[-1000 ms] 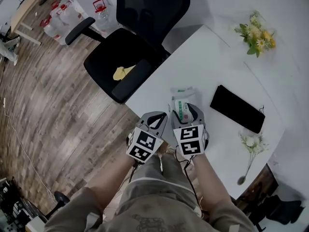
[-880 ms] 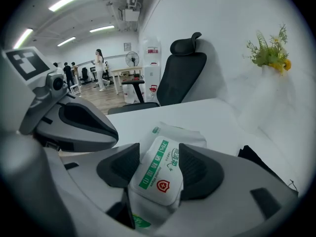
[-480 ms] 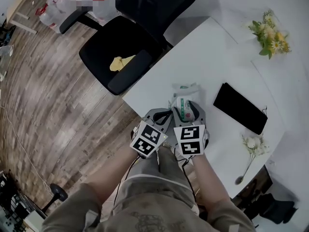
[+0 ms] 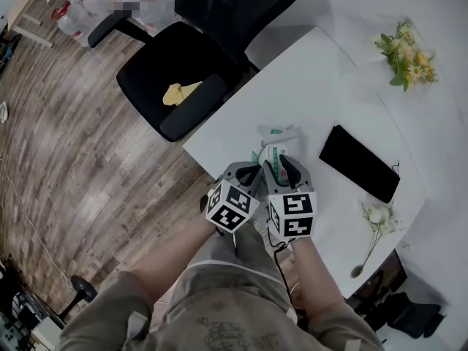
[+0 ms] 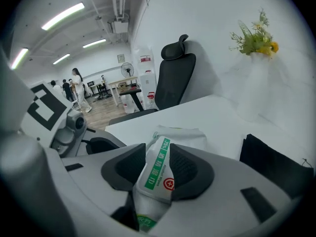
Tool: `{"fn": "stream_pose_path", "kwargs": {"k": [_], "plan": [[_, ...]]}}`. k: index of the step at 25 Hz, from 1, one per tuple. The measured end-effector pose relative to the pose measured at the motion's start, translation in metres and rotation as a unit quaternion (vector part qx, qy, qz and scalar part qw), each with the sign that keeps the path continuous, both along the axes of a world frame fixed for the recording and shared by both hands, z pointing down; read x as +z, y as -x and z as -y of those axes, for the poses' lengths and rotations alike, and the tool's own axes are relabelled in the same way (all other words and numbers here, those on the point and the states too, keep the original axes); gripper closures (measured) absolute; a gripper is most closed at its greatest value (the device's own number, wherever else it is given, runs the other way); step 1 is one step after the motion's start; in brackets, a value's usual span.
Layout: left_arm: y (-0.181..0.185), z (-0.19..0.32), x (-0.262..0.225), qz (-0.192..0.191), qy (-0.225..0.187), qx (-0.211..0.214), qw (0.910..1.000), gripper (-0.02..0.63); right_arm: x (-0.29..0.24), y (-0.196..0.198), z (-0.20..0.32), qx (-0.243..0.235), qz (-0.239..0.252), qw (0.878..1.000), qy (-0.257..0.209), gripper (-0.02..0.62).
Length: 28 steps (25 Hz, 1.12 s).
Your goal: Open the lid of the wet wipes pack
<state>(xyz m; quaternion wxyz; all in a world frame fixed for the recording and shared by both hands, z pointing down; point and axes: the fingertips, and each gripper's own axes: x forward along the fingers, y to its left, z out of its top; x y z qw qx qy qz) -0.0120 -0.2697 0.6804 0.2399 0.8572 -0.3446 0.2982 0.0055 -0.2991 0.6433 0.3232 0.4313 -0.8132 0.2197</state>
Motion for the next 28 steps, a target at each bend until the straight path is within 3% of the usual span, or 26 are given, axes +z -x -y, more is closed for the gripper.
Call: {"fn": "stream_pose_path", "kwargs": {"k": [6, 12, 16, 25, 28], "plan": [[0.001, -0.002, 0.001, -0.003, 0.006, 0.002, 1.0, 0.589, -0.023, -0.02, -0.001, 0.062, 0.062, 0.996, 0.0, 0.43], [0.004, -0.002, 0.001, -0.003, 0.007, -0.003, 1.0, 0.589, -0.034, -0.063, 0.002, 0.093, 0.011, 0.995, -0.029, 0.501], [0.003, -0.002, 0.002, -0.006, 0.013, -0.001, 0.9999, 0.589, -0.004, -0.086, -0.009, 0.102, -0.007, 0.995, 0.005, 0.503], [0.004, 0.0, 0.002, -0.004, 0.007, 0.002, 1.0, 0.589, 0.023, -0.1, -0.007, 0.139, 0.057, 0.988, 0.044, 0.462], [0.007, -0.001, 0.0, -0.015, 0.011, -0.021, 0.9996, 0.589, 0.019, -0.1, -0.006, 0.133, 0.055, 0.988, 0.059, 0.462]]}}
